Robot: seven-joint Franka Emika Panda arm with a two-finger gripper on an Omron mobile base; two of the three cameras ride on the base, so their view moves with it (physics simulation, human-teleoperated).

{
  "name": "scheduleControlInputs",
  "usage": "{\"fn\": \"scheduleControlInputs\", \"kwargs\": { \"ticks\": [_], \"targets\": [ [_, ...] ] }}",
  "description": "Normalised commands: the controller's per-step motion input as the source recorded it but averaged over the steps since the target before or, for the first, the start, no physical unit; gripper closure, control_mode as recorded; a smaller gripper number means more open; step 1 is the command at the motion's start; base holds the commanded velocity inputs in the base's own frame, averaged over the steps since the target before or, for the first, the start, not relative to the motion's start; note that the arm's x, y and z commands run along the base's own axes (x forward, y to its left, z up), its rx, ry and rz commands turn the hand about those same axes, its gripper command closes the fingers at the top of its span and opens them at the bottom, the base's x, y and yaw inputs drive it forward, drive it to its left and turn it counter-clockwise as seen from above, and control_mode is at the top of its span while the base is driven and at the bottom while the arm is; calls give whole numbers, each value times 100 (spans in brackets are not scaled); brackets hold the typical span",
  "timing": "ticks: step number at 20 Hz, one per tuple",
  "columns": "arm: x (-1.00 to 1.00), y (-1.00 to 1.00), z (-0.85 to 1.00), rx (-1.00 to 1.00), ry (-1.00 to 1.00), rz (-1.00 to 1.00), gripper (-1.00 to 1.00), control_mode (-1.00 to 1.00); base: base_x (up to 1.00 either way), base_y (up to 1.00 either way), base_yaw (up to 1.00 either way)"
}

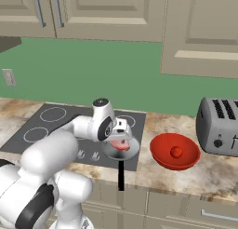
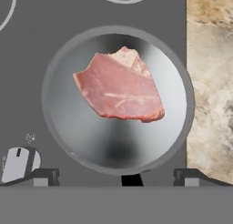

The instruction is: Place the steak on the plate and place the tomato on the same plate.

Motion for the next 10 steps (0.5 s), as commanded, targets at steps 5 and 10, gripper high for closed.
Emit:
{"fn": "scheduleControlInputs", "kwargs": {
  "ticks": [5,10],
  "targets": [
    [6,-3,-15,0,12,8,-100,-100,0,0,0],
    [15,-6,-8,0,10,11,-100,-100,0,0,0]
  ]
}}
